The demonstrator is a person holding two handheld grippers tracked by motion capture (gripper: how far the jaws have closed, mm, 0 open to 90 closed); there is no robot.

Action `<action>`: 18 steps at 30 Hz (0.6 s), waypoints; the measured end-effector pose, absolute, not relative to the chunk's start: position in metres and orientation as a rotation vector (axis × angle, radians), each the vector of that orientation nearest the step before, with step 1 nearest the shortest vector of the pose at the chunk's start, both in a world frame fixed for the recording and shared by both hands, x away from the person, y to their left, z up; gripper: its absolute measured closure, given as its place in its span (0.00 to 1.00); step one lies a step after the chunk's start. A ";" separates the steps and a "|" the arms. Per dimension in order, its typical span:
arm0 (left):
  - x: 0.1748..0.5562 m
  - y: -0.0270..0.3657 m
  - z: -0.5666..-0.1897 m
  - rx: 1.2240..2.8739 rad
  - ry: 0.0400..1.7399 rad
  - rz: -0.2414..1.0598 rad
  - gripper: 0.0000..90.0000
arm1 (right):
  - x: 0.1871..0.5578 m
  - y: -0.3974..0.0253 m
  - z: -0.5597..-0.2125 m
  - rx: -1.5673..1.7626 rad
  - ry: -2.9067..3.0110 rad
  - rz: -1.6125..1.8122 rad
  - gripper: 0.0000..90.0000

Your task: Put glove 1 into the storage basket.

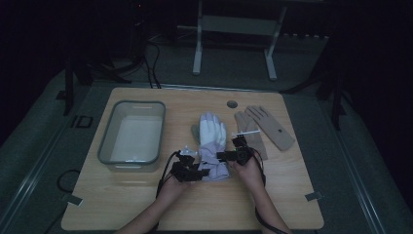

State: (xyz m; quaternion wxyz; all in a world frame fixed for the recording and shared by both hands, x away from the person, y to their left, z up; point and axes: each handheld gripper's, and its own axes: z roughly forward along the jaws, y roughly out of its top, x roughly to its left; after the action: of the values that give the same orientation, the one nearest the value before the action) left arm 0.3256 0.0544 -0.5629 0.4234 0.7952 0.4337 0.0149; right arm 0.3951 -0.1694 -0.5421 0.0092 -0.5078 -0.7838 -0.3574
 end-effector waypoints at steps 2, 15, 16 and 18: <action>0.325 0.053 -0.559 2.000 1.077 0.047 0.76 | 0.392 -0.170 -0.540 -1.603 -2.449 -1.123 0.82; 0.331 0.057 -0.536 2.015 0.999 0.033 0.79 | 0.384 -0.177 -0.518 -1.624 -2.420 -1.214 0.86; 0.332 0.058 -0.533 2.015 0.989 0.037 0.79 | 0.383 -0.177 -0.515 -1.626 -2.421 -1.226 0.86; 0.332 0.058 -0.529 2.024 0.977 0.043 0.79 | 0.381 -0.176 -0.508 -1.621 -2.434 -1.248 0.86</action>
State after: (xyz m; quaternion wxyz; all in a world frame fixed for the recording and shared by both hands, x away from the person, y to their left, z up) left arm 0.3321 0.0581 -0.5293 0.4321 0.8121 0.3919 0.0173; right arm 0.3812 -0.1765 -0.5081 -0.0190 -0.5099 -0.7653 -0.3923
